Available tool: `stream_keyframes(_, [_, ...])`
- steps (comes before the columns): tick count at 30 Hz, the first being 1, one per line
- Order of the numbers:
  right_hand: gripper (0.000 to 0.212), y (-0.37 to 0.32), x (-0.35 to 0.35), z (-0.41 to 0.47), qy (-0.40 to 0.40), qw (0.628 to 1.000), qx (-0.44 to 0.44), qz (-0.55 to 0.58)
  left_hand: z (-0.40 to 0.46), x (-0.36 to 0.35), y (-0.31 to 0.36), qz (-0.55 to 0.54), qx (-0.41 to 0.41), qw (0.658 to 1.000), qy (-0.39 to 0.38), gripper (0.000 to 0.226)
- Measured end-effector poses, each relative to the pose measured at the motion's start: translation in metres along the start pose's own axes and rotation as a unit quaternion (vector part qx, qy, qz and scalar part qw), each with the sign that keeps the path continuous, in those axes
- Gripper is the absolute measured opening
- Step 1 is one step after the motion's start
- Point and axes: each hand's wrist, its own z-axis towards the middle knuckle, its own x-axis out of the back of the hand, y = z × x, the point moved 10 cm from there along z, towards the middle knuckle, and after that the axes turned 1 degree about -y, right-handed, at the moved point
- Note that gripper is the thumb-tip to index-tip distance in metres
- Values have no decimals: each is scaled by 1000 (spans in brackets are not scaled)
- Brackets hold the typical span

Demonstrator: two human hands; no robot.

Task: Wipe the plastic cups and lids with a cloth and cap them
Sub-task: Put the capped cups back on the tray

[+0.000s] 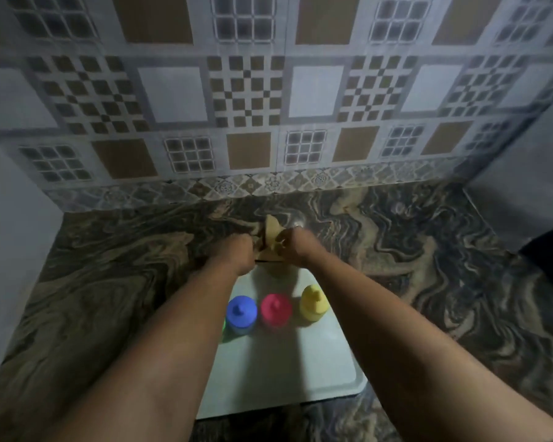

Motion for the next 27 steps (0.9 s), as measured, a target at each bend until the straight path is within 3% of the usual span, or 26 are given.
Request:
stream_keyframes(5, [43, 19, -70, 56, -62, 989, 14, -131, 34, -33, -3, 21, -10, 1000, -18, 37])
stream_keyframes(8, [56, 24, -71, 65, -43, 989, 4, -139, 40, -28, -2, -14, -10, 1000, -1, 26])
stream_keyframes(10, [55, 25, -61, 61, -33, 993, -5, -111, 40, -17, 0, -58, -13, 998, 18, 19])
stream_keyframes(13, [31, 9, -29, 29, -14, 999, -1, -50, 36, 0, 4, -121, -6, 992, 32, 19])
stream_keyframes(17, [18, -14, 24, -1, 59, 997, 38, 24, 18, 38, 2, -267, -2, 962, 50, 18])
stream_keyframes(20, [7, -29, 66, -26, 98, 985, 57, 127, -13, 80, 8, -316, -36, 947, 50, 10])
stream_keyframes(23, [18, -54, 99, -52, 101, 964, 86, 228, -45, 125, 14, -325, -74, 941, 56, 4])
stream_keyframes(27, [21, -125, 136, -94, 101, 944, 174, 261, -95, 193, 3, -315, -74, 940, 110, 12])
